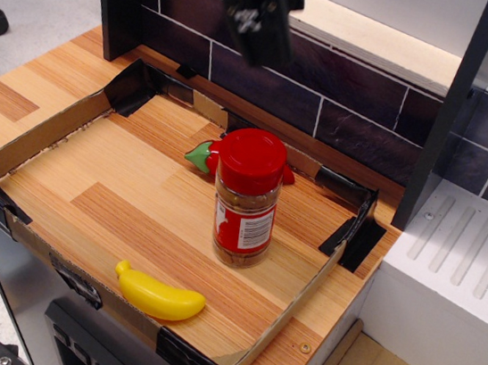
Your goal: Upright basil bottle
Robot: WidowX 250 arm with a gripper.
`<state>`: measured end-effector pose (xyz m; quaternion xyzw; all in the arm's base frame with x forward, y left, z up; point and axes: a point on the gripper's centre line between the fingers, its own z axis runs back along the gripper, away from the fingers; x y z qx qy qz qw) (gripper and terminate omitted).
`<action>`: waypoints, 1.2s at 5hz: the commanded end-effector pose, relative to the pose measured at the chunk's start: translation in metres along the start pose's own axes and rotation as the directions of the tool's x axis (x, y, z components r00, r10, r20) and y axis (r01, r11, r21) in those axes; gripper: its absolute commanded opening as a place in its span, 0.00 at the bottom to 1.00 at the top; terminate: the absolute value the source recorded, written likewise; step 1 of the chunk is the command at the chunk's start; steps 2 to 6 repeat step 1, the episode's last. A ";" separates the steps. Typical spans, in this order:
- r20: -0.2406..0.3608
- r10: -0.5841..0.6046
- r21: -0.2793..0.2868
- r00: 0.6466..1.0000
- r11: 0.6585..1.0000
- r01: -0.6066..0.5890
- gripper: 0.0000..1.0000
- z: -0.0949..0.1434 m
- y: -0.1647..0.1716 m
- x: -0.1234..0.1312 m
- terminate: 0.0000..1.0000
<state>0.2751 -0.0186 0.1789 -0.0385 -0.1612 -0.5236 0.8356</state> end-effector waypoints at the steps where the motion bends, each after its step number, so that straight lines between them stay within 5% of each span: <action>1: 0.016 -0.013 0.044 1.000 0.999 0.013 1.00 0.012 0.005 0.004 1.00; 6: 0.016 -0.013 0.044 1.000 0.999 0.013 1.00 0.012 0.005 0.004 1.00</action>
